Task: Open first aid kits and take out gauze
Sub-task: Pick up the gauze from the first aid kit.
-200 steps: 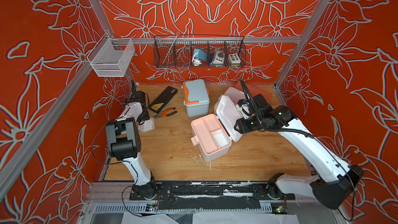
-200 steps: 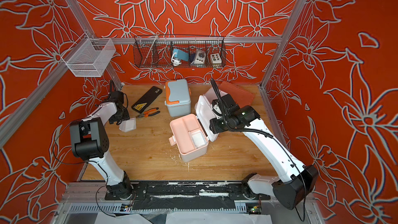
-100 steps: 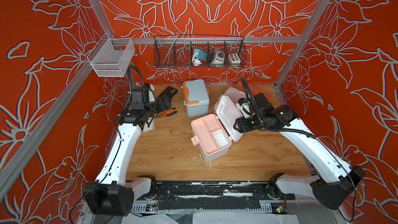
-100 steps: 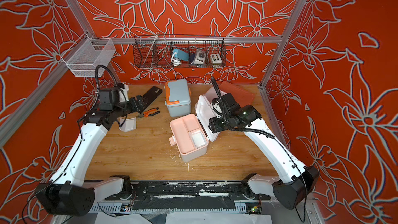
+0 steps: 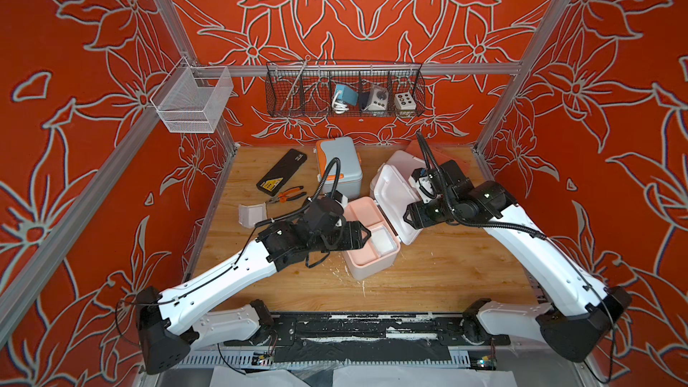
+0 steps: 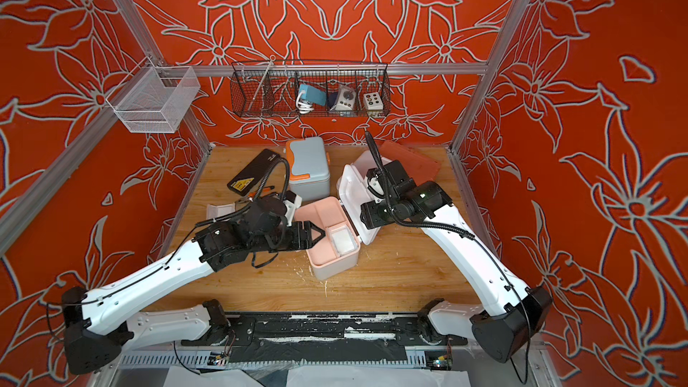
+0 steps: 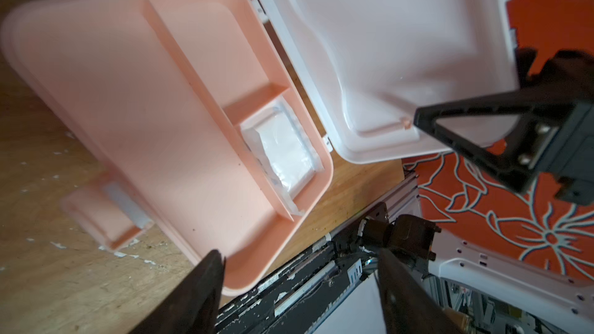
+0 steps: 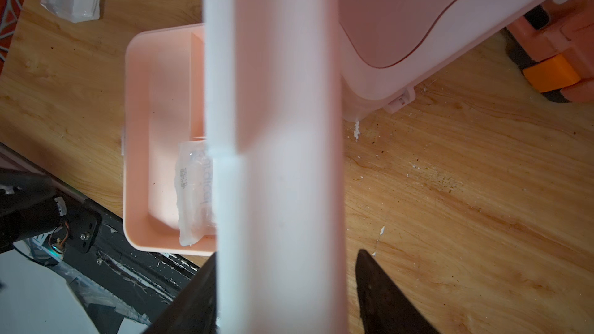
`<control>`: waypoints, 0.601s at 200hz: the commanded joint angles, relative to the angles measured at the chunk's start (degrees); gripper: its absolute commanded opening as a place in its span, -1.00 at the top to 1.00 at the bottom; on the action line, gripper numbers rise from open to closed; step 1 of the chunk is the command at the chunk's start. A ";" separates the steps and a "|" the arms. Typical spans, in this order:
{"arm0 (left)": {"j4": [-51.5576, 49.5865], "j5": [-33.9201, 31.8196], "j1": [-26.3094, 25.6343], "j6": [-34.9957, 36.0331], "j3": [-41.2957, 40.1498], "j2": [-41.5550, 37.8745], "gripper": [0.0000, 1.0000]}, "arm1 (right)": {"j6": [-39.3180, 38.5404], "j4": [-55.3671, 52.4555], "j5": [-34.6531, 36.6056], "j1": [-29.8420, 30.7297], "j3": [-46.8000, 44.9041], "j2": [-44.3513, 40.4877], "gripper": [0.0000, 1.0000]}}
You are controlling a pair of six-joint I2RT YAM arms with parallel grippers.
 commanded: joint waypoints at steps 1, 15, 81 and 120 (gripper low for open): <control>-0.49 -6.21 -4.48 -9.19 1.56 4.54 -0.40 | -0.27 0.13 1.44 -0.38 -0.77 -1.07 -0.32; -4.96 -10.00 -6.26 -10.68 5.85 7.65 -0.39 | -0.27 0.11 1.42 -0.52 -1.17 -1.25 -0.32; -18.87 -15.16 -6.70 -12.84 19.34 20.73 -0.09 | -0.27 1.80 1.10 -0.94 -1.71 -2.38 -0.31; -21.33 -15.18 -6.70 -11.80 24.34 26.13 0.05 | -0.25 2.00 0.95 -1.08 -2.15 -2.92 -0.30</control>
